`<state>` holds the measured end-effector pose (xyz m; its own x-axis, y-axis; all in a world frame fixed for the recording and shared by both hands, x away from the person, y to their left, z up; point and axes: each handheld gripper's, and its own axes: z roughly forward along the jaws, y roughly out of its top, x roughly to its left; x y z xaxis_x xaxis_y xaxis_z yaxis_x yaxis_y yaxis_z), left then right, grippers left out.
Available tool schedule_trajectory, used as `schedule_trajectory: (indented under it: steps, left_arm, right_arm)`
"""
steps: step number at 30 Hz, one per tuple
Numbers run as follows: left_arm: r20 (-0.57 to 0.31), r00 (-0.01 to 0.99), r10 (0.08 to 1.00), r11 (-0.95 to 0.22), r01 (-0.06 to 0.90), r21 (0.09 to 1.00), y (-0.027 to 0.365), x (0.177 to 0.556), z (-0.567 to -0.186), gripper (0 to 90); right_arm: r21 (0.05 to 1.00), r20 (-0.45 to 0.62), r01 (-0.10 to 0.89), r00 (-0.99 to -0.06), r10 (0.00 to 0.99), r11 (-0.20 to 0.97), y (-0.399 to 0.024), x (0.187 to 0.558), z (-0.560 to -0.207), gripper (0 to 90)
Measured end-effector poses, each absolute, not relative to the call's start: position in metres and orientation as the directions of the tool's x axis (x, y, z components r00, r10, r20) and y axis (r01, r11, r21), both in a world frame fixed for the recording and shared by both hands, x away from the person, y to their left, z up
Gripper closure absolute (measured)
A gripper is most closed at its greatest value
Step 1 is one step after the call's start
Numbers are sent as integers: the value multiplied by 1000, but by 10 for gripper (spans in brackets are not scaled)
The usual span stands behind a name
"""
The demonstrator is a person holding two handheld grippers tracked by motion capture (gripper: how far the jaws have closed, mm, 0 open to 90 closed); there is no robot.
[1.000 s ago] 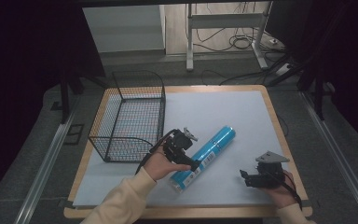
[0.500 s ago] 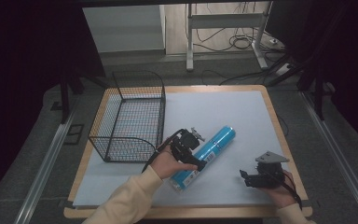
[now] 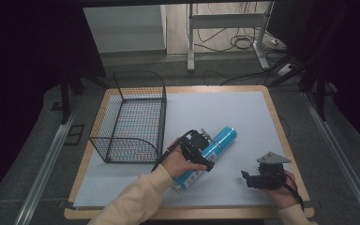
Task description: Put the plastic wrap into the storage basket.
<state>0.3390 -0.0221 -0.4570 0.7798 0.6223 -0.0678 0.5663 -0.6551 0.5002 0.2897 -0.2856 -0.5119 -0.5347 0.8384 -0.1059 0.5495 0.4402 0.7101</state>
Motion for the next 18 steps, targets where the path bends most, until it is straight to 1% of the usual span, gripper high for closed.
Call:
schedule_trajectory:
  steps: [9,18]
  left_arm:
    - [-60,781,621,-676,573,465,-38,350,-467,163]
    - [-88,758,646,-662,615,428,-44,366,-480,166]
  right_arm:
    - [711,-108,548,-534,839,440,-286,290,-512,109]
    - [712,-105,549,-533,839,438,-286,290,-511,109]
